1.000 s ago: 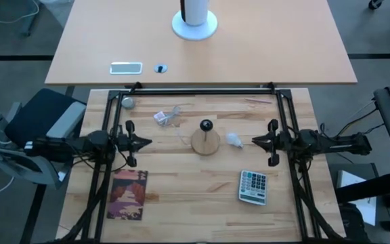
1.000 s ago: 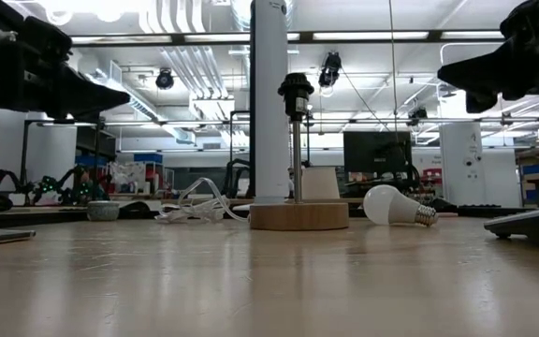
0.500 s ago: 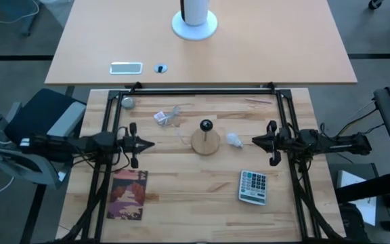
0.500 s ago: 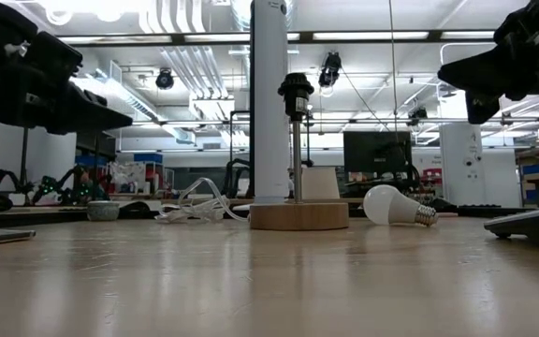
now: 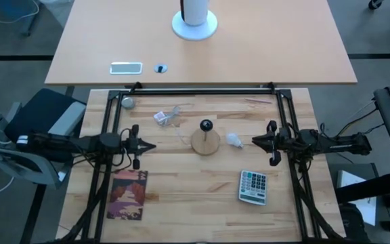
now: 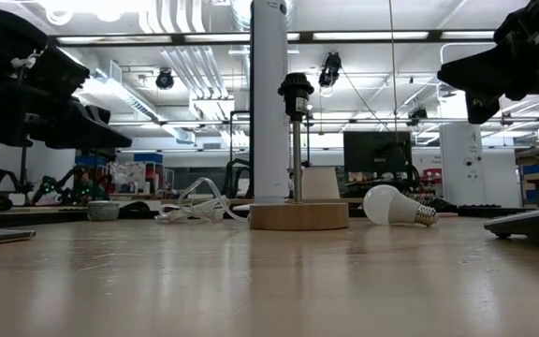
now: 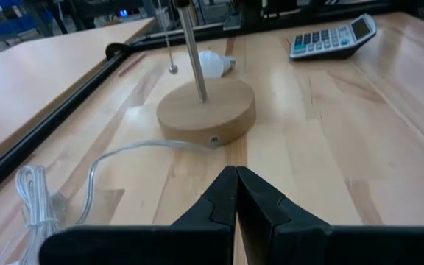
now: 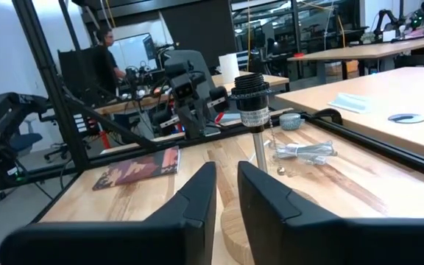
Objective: Screw lightbulb
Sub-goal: Return to Home Position
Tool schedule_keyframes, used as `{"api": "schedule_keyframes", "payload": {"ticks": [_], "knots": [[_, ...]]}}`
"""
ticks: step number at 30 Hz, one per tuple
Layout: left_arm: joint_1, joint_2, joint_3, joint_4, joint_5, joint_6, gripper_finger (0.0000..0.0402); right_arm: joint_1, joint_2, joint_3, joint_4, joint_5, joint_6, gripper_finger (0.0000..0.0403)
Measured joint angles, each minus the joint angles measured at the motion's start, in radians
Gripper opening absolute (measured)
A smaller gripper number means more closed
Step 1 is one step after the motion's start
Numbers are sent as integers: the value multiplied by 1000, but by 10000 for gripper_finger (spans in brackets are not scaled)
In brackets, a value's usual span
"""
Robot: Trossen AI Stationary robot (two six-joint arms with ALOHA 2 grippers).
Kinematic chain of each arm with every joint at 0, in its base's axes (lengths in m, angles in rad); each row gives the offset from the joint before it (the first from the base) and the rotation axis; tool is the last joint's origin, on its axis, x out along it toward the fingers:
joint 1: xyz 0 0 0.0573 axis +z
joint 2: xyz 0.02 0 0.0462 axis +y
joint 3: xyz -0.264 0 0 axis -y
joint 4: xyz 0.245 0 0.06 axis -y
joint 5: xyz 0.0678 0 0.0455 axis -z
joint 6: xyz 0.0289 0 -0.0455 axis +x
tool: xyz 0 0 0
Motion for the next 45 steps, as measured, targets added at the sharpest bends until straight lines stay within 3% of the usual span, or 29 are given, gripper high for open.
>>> {"api": "schedule_keyframes", "payload": {"ticks": [23,45], "knots": [[0,98,0,0,0,0,0,0,0,0,0,0,0,39],[0,139,0,4,0,0,0,0,0,0,0,0,0,66]]}}
